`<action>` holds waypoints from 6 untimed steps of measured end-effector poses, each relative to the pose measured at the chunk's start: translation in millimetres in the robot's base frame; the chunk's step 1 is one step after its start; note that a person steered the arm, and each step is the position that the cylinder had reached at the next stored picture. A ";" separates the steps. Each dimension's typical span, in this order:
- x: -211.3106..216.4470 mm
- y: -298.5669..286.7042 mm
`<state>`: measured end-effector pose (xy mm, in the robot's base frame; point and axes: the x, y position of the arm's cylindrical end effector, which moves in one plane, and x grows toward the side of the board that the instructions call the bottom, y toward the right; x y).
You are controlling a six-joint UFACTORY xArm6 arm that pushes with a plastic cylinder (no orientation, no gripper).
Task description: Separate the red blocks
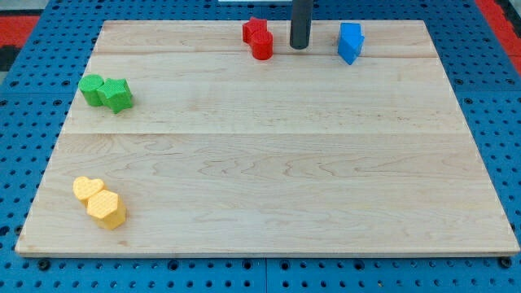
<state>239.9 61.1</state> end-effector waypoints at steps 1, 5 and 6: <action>-21.9 -0.9; -47.5 -38.5; -47.9 -38.5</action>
<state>192.0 22.6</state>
